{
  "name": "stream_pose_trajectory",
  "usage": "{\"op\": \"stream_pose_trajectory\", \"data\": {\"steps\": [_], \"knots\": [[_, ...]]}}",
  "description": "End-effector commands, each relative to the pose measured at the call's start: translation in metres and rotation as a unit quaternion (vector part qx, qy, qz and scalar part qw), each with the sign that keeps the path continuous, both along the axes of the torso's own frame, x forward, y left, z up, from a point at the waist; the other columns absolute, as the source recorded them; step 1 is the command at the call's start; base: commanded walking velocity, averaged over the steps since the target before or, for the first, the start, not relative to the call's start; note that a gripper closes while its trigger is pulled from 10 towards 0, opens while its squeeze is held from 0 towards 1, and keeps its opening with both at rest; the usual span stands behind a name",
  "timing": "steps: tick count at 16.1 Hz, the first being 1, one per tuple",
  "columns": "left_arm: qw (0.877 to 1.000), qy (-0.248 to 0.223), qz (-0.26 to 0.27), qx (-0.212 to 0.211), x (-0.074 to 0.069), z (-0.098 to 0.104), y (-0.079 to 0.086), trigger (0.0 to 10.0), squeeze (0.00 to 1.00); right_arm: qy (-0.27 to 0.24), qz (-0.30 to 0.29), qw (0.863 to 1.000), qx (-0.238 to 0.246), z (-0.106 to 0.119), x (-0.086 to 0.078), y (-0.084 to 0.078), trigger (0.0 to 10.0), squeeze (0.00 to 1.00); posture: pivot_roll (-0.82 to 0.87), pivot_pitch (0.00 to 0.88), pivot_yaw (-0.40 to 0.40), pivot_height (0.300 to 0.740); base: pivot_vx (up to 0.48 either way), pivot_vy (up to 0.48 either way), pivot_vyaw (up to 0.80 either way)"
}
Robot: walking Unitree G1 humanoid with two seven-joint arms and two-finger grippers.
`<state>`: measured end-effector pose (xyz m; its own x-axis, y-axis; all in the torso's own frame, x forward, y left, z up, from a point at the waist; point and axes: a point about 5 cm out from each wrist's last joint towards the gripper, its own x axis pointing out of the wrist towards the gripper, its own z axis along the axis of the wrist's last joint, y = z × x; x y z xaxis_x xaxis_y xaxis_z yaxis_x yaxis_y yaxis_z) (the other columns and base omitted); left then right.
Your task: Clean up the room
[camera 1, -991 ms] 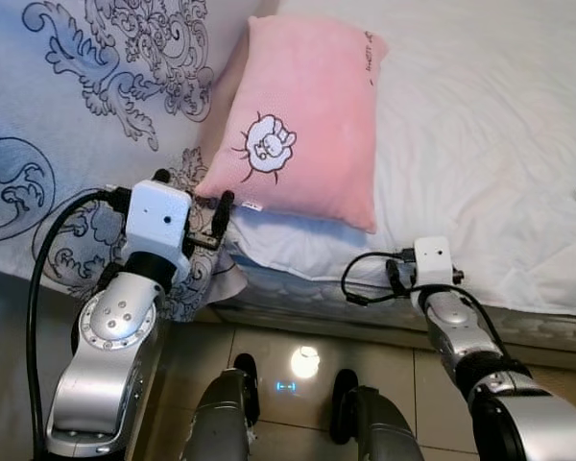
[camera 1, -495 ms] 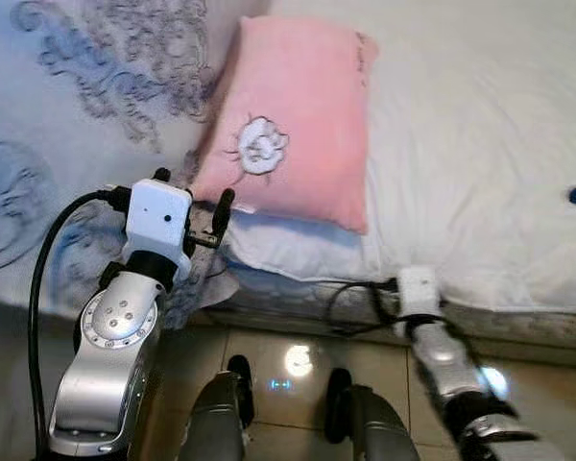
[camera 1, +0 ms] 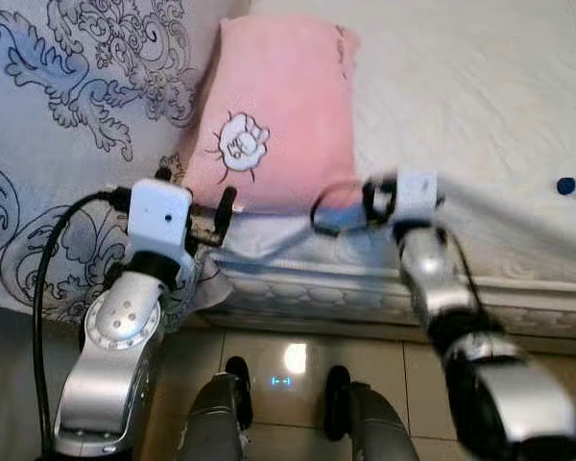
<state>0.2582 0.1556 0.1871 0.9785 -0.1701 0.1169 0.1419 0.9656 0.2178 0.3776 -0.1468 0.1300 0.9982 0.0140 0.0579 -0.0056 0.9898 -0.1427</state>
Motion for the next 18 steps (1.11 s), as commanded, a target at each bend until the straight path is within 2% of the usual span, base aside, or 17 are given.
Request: {"op": "stream_pose_trajectory", "data": {"steps": [1,5,8,10,11,12,16,17,18], "knots": [[1.000,-0.004,0.002,0.000,-0.004,0.002,0.001,10.0,0.00,0.033,-0.013,0.999,0.020,-0.011,-0.002,-0.002,10.0,0.00,0.21,0.314,-0.020,0.740,0.000,0.000,0.00],[1.000,-0.005,0.007,-0.001,-0.009,0.002,0.000,10.0,0.00,0.055,-0.011,0.997,0.057,-0.005,0.005,0.008,10.0,0.00,0.22,0.322,-0.050,0.740,0.000,0.000,0.00],[1.000,-0.005,0.015,-0.009,-0.009,0.001,0.002,10.0,0.00,0.094,-0.003,0.994,0.062,-0.043,-0.019,0.013,10.0,0.00,0.18,0.326,-0.063,0.740,0.000,0.000,0.00],[1.000,-0.006,0.010,-0.013,-0.006,0.001,-0.001,10.0,0.00,0.121,0.003,0.991,0.065,-0.072,-0.047,0.013,10.0,0.00,0.16,0.317,-0.066,0.740,0.000,0.000,0.00],[1.000,-0.009,0.008,-0.017,-0.004,0.002,-0.002,10.0,0.00,0.132,0.010,0.989,0.065,-0.084,-0.067,0.013,10.0,0.00,0.15,0.311,-0.070,0.740,0.000,0.000,0.00],[1.000,-0.013,0.009,-0.019,-0.003,0.004,-0.002,10.0,0.00,0.135,0.018,0.989,0.065,-0.086,-0.086,0.011,10.0,0.00,0.14,0.301,-0.077,0.740,0.000,0.000,0.00],[0.999,-0.016,0.015,-0.024,0.001,0.003,-0.001,10.0,0.00,0.152,0.035,0.987,0.048,-0.086,-0.116,0.002,10.0,0.00,0.12,0.278,-0.082,0.740,0.000,0.000,0.00],[0.999,-0.016,0.016,-0.025,0.002,0.002,-0.001,10.0,0.00,0.153,0.035,0.987,0.046,-0.086,-0.119,0.000,10.0,0.00,0.12,0.277,-0.082,0.740,0.000,0.000,0.00],[0.999,-0.018,0.014,-0.028,0.002,0.003,-0.003,10.0,0.00,0.140,0.049,0.988,0.045,-0.077,-0.124,0.001,10.0,0.00,0.12,0.268,-0.083,0.740,0.000,0.000,0.00]]}}
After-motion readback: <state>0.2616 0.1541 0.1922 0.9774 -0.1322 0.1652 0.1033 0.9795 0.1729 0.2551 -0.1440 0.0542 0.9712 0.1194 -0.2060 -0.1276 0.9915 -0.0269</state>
